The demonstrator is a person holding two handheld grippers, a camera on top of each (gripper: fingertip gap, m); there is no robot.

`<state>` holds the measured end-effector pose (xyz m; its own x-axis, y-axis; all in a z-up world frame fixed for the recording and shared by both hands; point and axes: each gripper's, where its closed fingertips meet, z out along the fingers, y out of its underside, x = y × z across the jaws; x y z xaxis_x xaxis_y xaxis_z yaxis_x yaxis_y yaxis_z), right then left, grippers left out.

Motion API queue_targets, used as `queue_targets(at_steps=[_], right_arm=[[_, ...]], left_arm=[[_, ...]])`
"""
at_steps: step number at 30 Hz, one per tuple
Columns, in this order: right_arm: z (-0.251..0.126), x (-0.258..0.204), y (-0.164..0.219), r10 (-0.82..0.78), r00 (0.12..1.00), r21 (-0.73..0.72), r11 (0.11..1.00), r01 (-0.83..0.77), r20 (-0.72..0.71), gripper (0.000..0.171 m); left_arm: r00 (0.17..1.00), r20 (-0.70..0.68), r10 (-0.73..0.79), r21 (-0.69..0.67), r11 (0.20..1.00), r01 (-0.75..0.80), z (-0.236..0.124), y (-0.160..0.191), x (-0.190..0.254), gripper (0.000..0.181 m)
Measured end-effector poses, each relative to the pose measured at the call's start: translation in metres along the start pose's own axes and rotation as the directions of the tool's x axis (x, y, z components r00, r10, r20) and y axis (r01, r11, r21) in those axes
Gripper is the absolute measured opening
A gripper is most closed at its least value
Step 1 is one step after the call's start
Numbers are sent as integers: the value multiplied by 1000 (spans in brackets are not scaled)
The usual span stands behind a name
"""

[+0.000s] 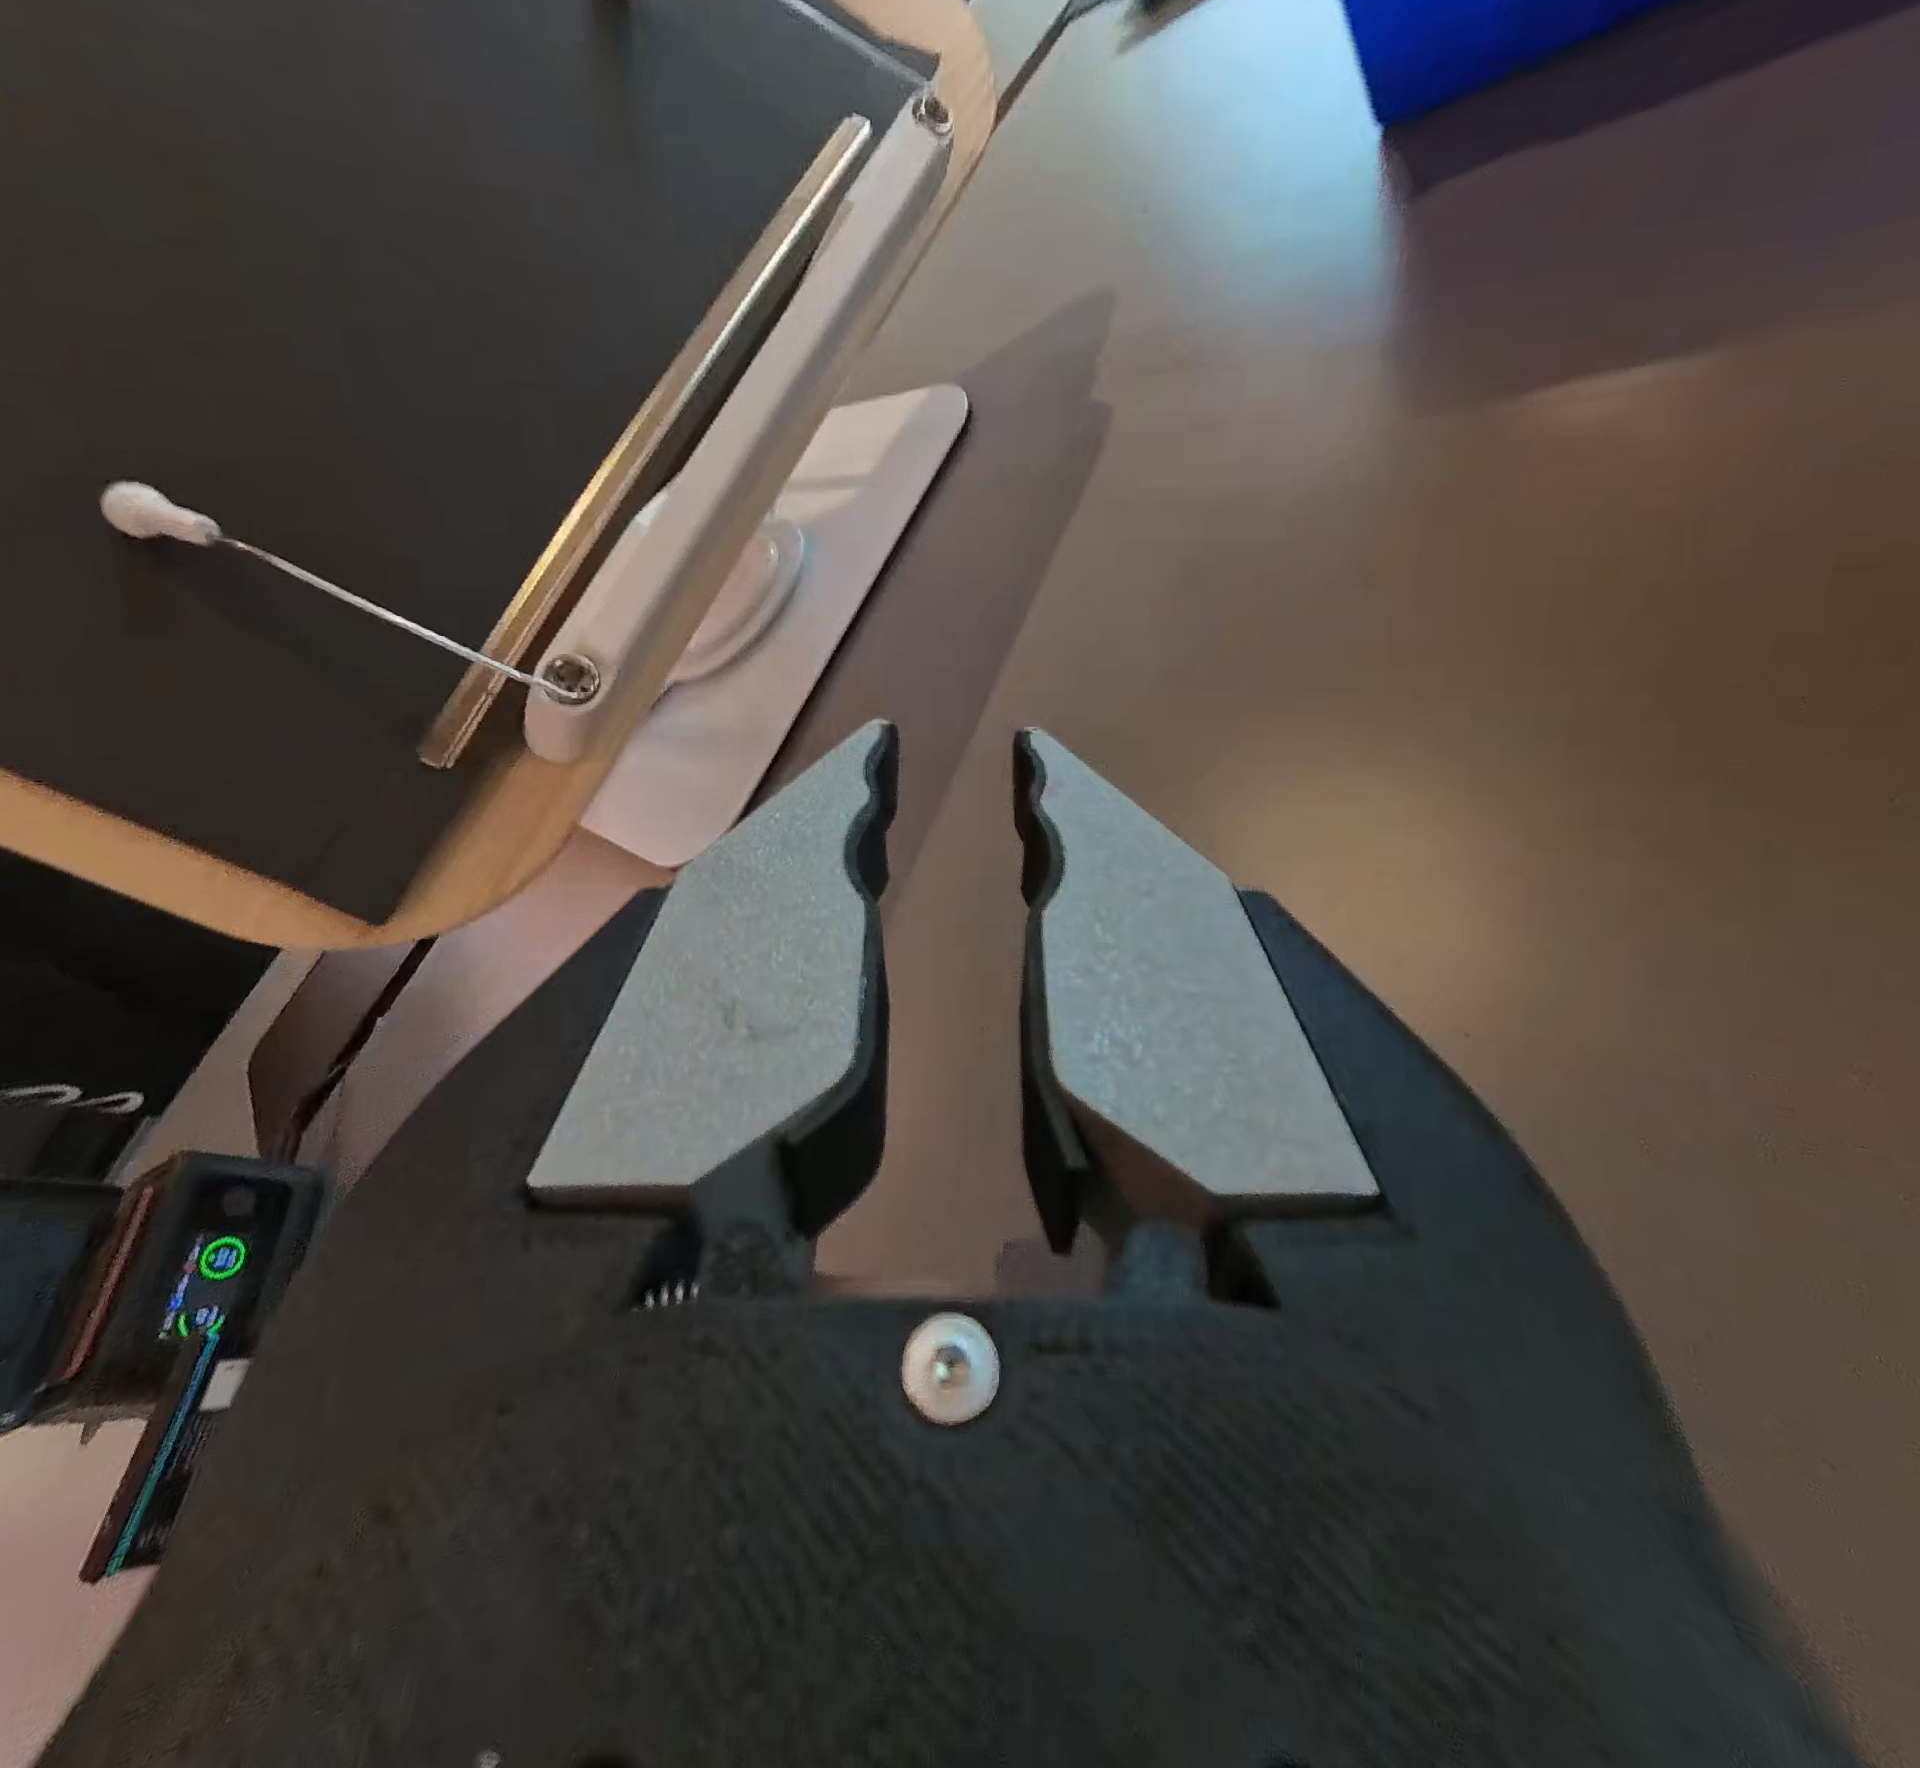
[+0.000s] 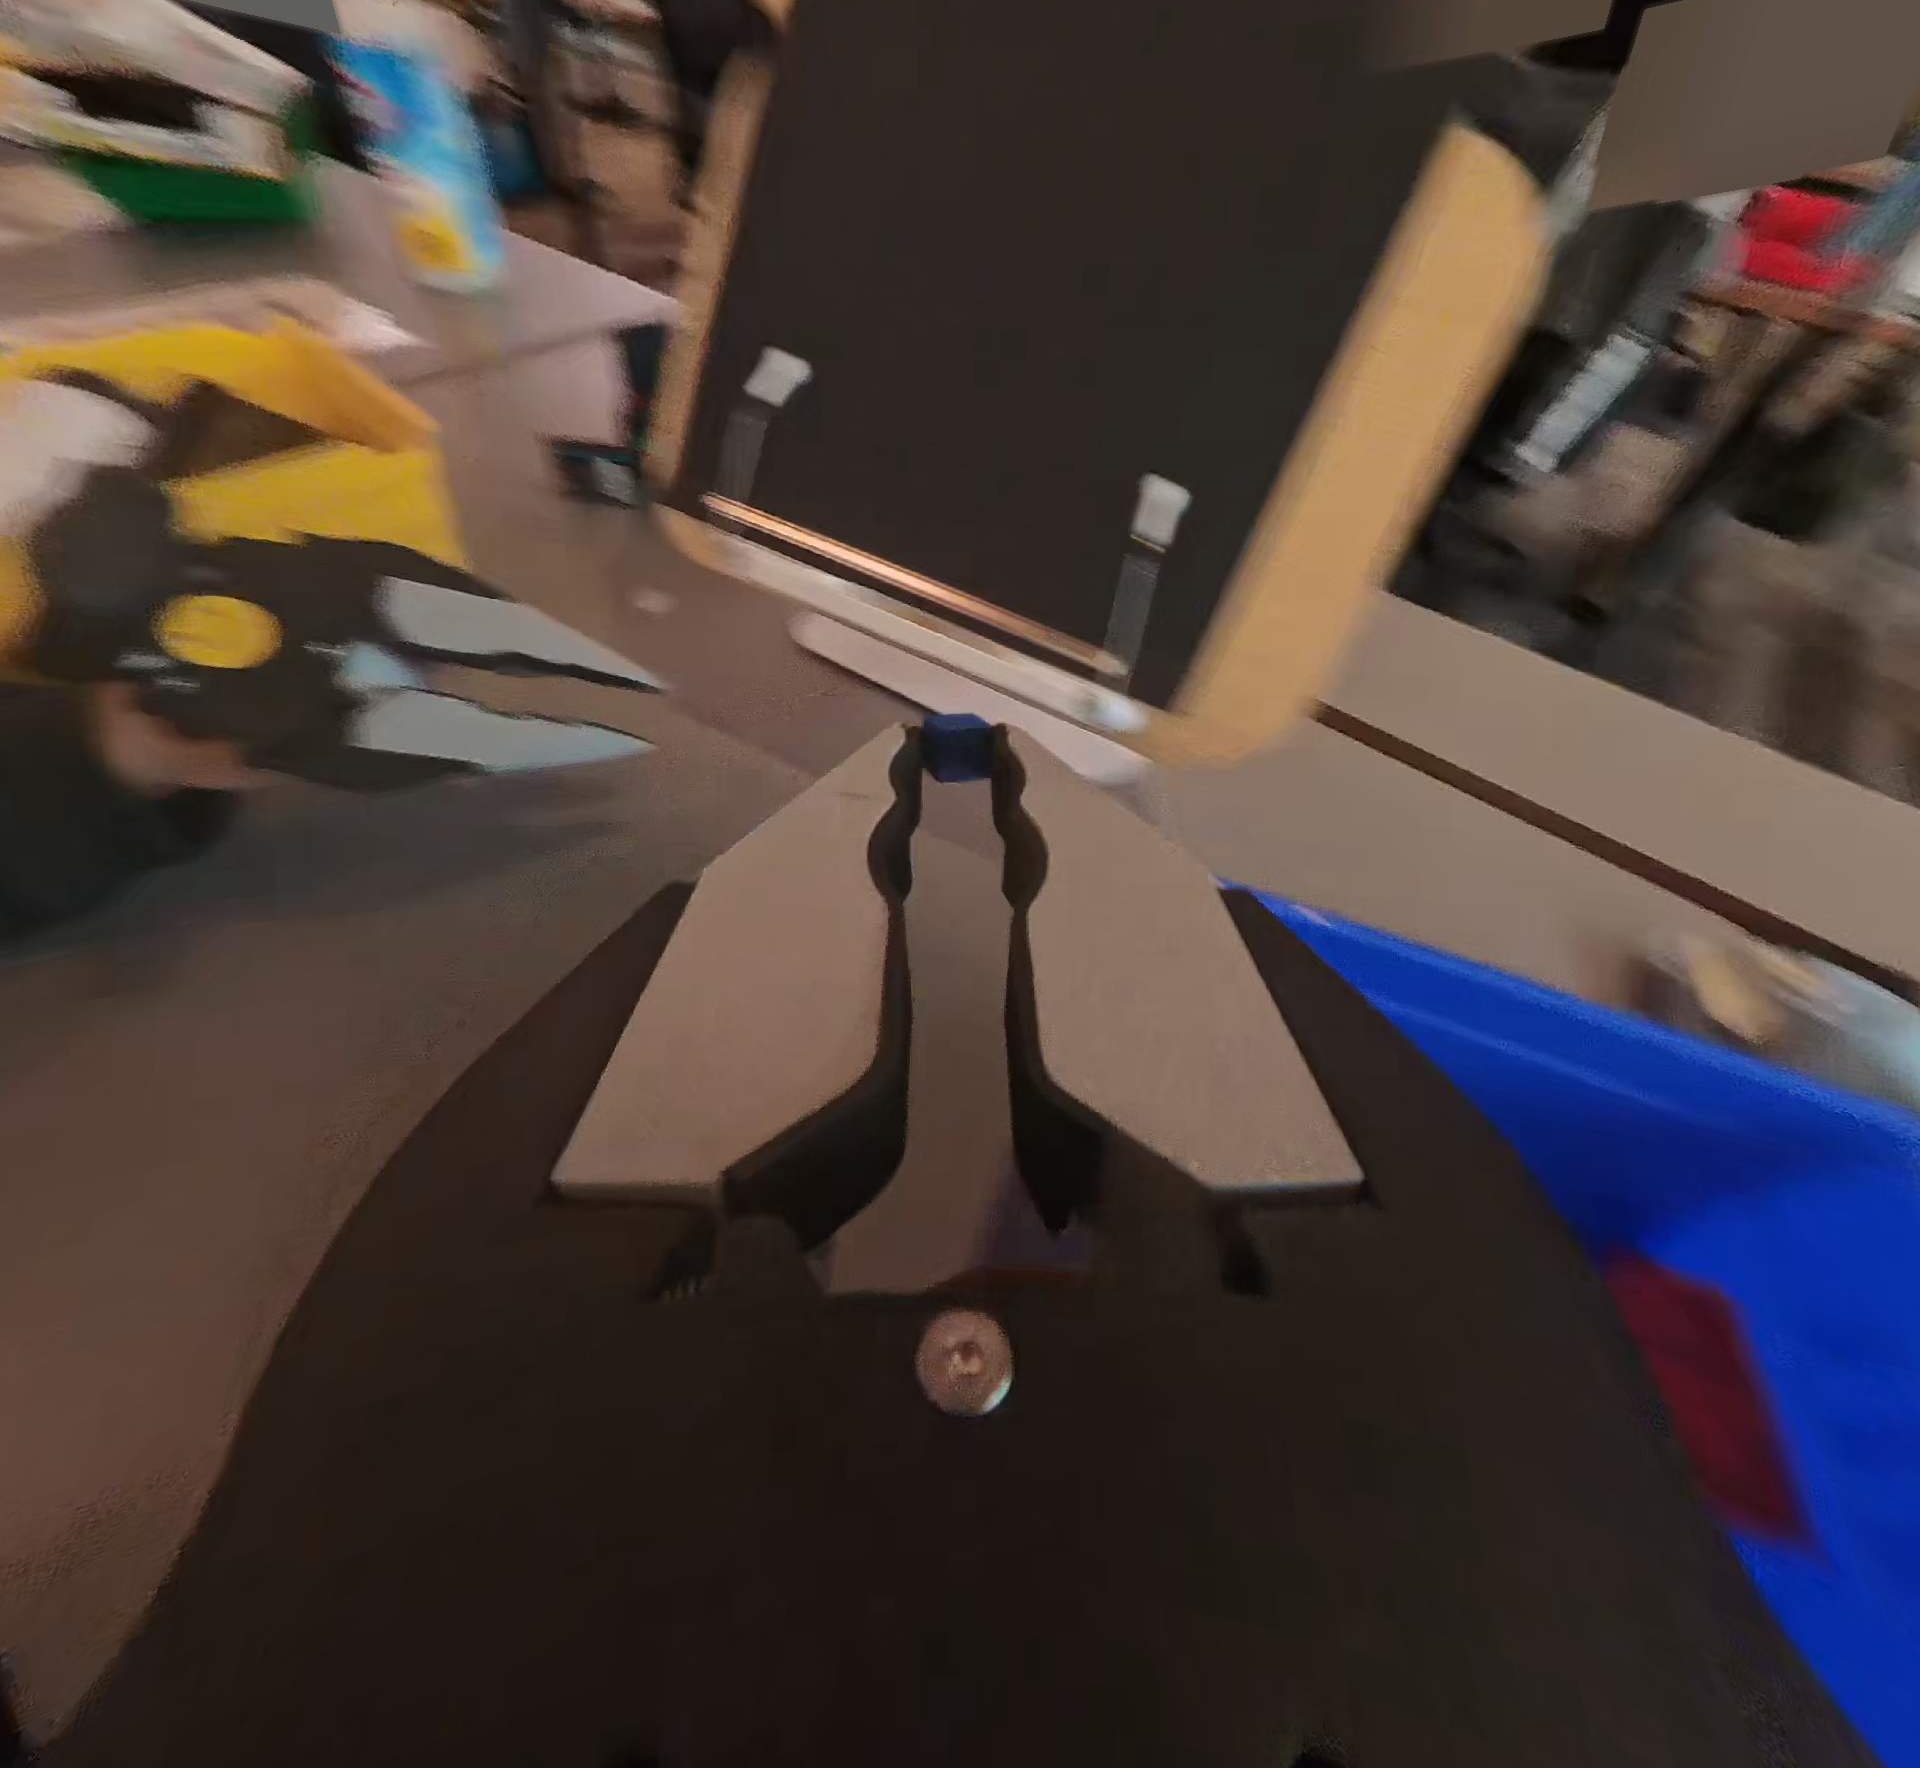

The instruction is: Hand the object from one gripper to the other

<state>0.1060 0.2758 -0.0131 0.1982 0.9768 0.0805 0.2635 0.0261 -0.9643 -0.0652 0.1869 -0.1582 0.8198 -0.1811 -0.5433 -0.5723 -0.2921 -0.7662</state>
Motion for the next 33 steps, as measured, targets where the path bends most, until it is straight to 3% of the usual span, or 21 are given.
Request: queue_targets(at_steps=[3,5,7,11,14,17,23,26,28,33], right_arm=[[-21,83,37,-30,962,-213,976,-30,-273,10],[-30,119,69,-59,928,-373,924,-89,-367,39],[-35,130,79,-92,905,-439,892,-111,-415,46],[-1,64,45,-87,958,-317,948,-4,-273,46],[49,-39,22,12,999,-178,984,-3,52,49],[99,-122,26,57,952,-131,991,-18,301,47],[184,-125,75,-171,963,-160,965,206,206,48],[189,-118,92,-265,948,-220,928,300,176,52],[186,-120,100,-236,952,-242,929,279,193,53],[172,-102,81,-199,974,-202,955,218,112,63]], left_arm=[[1000,10,6,-50,999,-5,3,11,-3,20],[1000,16,-7,-55,998,7,2,13,-5,20],[1000,16,-20,-49,999,20,2,11,-6,20],[999,29,-25,-59,998,26,2,13,-7,19],[998,29,-58,-80,995,60,4,16,-6,19],[997,27,-66,-64,996,68,2,12,-6,19],[998,21,-62,-99,993,64,7,22,-3,18],[997,23,-70,-101,992,72,7,22,-3,18],[996,30,-79,-107,991,82,7,23,-5,18],[978,81,-193,-82,977,199,1,25,-21,18]])
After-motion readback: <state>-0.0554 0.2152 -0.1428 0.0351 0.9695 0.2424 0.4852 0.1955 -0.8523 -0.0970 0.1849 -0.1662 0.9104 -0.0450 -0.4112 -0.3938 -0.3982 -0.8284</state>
